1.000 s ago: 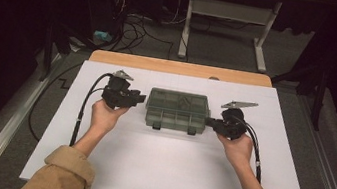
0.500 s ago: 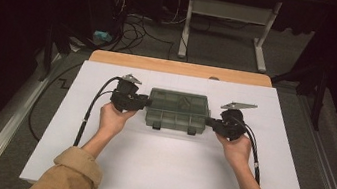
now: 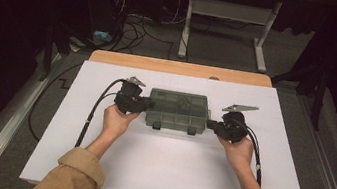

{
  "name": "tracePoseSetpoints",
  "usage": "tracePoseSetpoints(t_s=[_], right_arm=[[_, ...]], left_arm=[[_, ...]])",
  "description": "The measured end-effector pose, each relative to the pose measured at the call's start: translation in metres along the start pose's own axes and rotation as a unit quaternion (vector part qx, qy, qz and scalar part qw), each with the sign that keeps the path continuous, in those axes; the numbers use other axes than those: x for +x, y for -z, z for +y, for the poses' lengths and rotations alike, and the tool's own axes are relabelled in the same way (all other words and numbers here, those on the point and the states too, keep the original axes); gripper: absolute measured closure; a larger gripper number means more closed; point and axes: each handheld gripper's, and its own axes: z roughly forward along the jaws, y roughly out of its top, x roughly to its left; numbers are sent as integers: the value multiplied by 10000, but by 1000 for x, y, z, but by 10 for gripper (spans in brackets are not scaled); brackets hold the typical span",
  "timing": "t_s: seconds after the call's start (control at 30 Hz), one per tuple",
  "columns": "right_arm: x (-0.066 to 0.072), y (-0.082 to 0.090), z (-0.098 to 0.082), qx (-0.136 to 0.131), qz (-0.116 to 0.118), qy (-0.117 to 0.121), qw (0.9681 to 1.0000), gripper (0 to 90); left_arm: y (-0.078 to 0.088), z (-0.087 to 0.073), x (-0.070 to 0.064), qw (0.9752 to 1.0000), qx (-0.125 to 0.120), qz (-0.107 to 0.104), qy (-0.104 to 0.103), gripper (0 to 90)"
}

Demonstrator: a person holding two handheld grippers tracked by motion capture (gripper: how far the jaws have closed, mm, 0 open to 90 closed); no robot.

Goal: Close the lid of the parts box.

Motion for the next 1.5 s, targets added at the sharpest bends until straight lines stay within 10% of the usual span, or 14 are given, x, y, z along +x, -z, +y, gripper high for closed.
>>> tracePoseSetpoints(t_s=[0.67,1.5], right_arm=[[6,19,5,-238,33,35,9997,883],[12,-4,10,-59,29,77,9999,891]], left_arm=[[3,-10,6,10000,48,7,-55,742],[-2,-25,5,9991,138,108,-395,721]])
